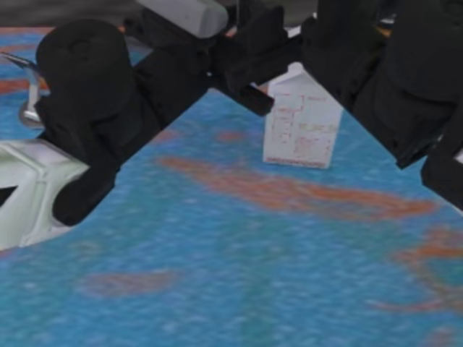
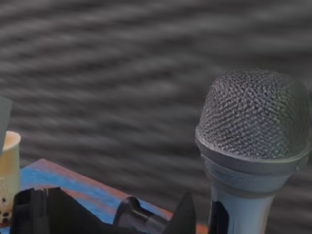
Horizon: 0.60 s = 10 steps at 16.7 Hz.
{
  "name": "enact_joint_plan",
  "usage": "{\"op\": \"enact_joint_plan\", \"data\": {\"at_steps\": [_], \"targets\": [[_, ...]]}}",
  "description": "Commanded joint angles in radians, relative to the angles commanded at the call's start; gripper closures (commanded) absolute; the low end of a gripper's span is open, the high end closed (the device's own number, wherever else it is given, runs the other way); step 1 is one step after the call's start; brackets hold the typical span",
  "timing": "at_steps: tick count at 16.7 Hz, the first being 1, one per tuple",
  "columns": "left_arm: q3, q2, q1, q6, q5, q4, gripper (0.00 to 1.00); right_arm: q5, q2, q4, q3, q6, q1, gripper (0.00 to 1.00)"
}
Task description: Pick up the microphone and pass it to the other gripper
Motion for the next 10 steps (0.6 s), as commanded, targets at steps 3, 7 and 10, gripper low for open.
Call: {"op": "enact_joint_plan", "data": {"at_steps": [3,7,10], "targets": [[0.0,0.0,0.0,0.0,0.0,0.0,1.0,-0.022,0.11,0.023,0.087,0.0,-0.024,0.0],[0.0,0.0,0.0,0.0,0.0,0.0,1.0,-0.028,0.134,0.027,0.108,0.0,-0.03,0.0],[0.0,0.0,0.0,0.0,0.0,0.0,1.0,-0.028,0.134,0.027,0.108,0.0,-0.03,0.15]]}}
